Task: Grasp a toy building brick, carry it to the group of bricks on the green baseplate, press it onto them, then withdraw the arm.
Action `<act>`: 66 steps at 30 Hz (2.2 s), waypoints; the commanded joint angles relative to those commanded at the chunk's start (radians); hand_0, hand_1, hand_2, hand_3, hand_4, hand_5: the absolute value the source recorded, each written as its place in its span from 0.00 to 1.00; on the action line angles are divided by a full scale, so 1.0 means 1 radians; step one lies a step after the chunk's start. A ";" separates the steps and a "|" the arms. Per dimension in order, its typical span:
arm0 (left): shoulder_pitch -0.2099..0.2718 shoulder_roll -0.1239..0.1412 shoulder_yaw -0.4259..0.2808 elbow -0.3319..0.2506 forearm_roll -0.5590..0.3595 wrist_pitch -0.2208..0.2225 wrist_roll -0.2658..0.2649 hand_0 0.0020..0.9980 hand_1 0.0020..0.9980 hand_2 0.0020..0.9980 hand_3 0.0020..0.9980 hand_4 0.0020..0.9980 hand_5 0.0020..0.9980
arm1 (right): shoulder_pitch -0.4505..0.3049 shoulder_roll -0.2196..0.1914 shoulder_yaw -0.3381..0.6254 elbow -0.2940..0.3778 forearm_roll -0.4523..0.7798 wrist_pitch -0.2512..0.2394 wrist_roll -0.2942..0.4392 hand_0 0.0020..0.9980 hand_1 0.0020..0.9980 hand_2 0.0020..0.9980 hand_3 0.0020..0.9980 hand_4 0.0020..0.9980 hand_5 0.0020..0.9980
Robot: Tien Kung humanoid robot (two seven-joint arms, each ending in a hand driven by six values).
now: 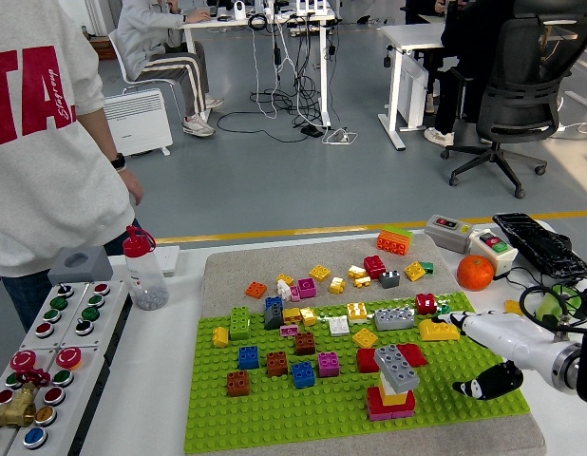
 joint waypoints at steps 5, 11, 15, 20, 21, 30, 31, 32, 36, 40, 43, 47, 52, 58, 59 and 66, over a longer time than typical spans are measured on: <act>0.002 0.001 -0.003 0.000 0.005 0.000 0.000 0.67 0.62 0.57 0.46 0.24 1.00 | -0.072 -0.039 0.093 0.000 0.015 -0.056 0.021 0.93 0.85 0.99 0.95 0.72 0.24; 0.001 0.002 -0.003 0.000 0.008 -0.001 0.002 0.67 0.62 0.57 0.46 0.24 1.00 | -0.124 -0.059 0.159 0.000 0.011 -0.180 0.096 0.79 0.77 0.86 0.83 0.44 0.25; 0.000 0.002 -0.004 0.000 0.007 -0.001 0.001 0.67 0.62 0.57 0.46 0.24 1.00 | -0.148 -0.065 0.182 0.000 0.006 -0.301 0.190 0.69 0.70 0.70 0.63 0.30 0.30; 0.001 0.000 -0.002 0.000 0.006 -0.002 0.001 0.67 0.62 0.57 0.46 0.24 1.00 | -0.163 -0.072 0.196 0.000 -0.022 -0.418 0.330 0.69 0.70 0.70 0.63 0.30 0.30; 0.001 0.000 -0.001 0.000 0.005 -0.002 0.001 0.67 0.62 0.57 0.46 0.24 1.00 | -0.164 -0.074 0.196 0.000 -0.027 -0.431 0.363 0.66 0.67 0.65 0.57 0.23 0.31; 0.007 0.000 0.001 0.000 0.006 -0.002 0.003 0.67 0.62 0.58 0.46 0.24 1.00 | -0.176 -0.072 0.193 0.000 -0.038 -0.432 0.576 0.64 0.65 0.64 0.56 0.18 0.31; 0.008 0.000 0.000 0.000 0.007 -0.002 0.003 0.67 0.62 0.58 0.46 0.24 1.00 | -0.173 -0.070 0.187 0.000 -0.039 -0.430 0.584 0.64 0.65 0.64 0.56 0.18 0.31; 0.009 0.000 0.000 0.000 0.007 -0.002 0.003 0.67 0.62 0.58 0.46 0.24 1.00 | -0.170 -0.067 0.180 0.000 -0.040 -0.428 0.589 0.64 0.65 0.64 0.56 0.18 0.31; 0.011 0.001 -0.001 0.000 0.008 -0.002 0.004 0.67 0.62 0.58 0.46 0.24 1.00 | -0.147 -0.053 0.139 0.000 -0.054 -0.417 0.578 0.64 0.65 0.64 0.56 0.17 0.31; 0.011 0.001 0.003 0.000 0.004 -0.002 0.003 0.67 0.62 0.58 0.46 0.24 1.00 | -0.121 -0.033 0.089 0.000 -0.073 -0.411 0.548 0.63 0.64 0.64 0.57 0.17 0.34; 0.011 0.001 0.006 0.000 0.001 -0.002 0.002 0.67 0.62 0.58 0.46 0.24 1.00 | -0.100 -0.019 0.053 0.000 -0.079 -0.408 0.534 0.63 0.64 0.64 0.57 0.17 0.34; 0.009 0.002 0.009 0.000 -0.002 -0.003 0.002 0.67 0.62 0.58 0.46 0.24 1.00 | -0.071 -0.002 0.008 0.000 -0.086 -0.404 0.524 0.61 0.63 0.63 0.57 0.18 0.34; 0.008 0.003 0.012 0.000 -0.007 -0.003 0.001 0.67 0.62 0.58 0.46 0.24 1.00 | -0.050 0.010 -0.036 0.000 -0.089 -0.401 0.521 0.62 0.63 0.63 0.57 0.18 0.34; 0.004 0.004 0.015 0.000 -0.011 -0.003 0.000 0.67 0.62 0.58 0.46 0.24 1.00 | -0.032 0.021 -0.074 0.000 -0.090 -0.401 0.523 0.62 0.64 0.62 0.57 0.18 0.34; 0.003 0.004 0.015 0.000 -0.012 -0.003 0.000 0.67 0.62 0.58 0.46 0.24 1.00 | -0.030 0.022 -0.079 0.000 -0.091 -0.401 0.523 0.62 0.64 0.62 0.57 0.18 0.34; -0.002 0.005 0.018 0.000 -0.015 -0.003 -0.002 0.67 0.62 0.58 0.46 0.24 1.00 | -0.012 0.034 -0.118 0.000 -0.089 -0.400 0.522 0.62 0.64 0.63 0.57 0.18 0.33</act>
